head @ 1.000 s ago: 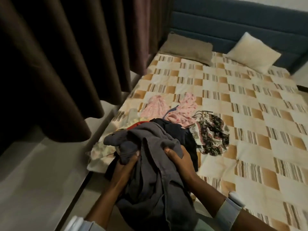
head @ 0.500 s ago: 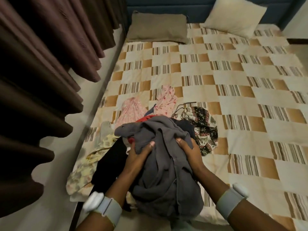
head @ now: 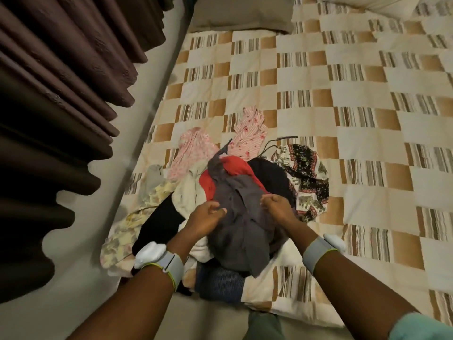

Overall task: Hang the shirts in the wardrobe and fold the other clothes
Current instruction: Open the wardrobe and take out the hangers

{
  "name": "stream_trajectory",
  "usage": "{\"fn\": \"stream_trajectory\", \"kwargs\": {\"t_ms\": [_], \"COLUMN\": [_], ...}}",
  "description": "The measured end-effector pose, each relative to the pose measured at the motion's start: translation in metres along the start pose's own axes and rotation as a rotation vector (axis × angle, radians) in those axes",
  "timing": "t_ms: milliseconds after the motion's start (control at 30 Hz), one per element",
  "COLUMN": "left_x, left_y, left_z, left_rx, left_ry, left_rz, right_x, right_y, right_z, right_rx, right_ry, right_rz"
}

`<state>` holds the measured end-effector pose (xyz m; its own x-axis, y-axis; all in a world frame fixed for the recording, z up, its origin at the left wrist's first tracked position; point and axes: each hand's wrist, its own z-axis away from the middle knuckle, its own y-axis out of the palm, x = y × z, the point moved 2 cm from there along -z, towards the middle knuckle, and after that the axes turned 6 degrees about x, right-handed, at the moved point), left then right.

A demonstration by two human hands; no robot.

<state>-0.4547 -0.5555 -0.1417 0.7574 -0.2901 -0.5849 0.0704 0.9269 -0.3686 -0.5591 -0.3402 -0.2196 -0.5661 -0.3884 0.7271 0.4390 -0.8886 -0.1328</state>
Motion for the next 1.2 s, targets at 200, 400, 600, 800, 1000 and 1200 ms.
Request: {"fn": "stream_trajectory", "kwargs": {"t_ms": [200, 400, 600, 800, 1000, 1200], "left_x": [0.064, 0.125, 0.191, 0.306, 0.395, 0.406], "left_y": [-0.009, -0.035, -0.064, -0.103, -0.092, -0.049], "left_z": [0.056, 0.127, 0.228, 0.420, 0.639, 0.751], "left_rx": [-0.029, -0.157, -0.455, -1.036, -1.723, -2.098], "left_ry": [-0.036, -0.071, -0.010, -0.090, -0.445, -0.727], "left_rz": [0.116, 0.303, 0.409, 0.428, 0.115, 0.002], "right_x": [0.000, 0.025, 0.047, 0.047, 0.038, -0.002], "right_y": [0.042, 0.118, 0.237, 0.386, 0.519, 0.619], "right_z": [0.020, 0.053, 0.130, 0.294, 0.493, 0.663], "right_rx": [0.151, 0.343, 0.675, 1.198, 1.586, 1.962], "right_ry": [0.030, -0.074, -0.232, -0.444, -0.739, -0.963], "right_rz": [-0.017, 0.094, 0.237, 0.547, 0.770, 0.865]}}
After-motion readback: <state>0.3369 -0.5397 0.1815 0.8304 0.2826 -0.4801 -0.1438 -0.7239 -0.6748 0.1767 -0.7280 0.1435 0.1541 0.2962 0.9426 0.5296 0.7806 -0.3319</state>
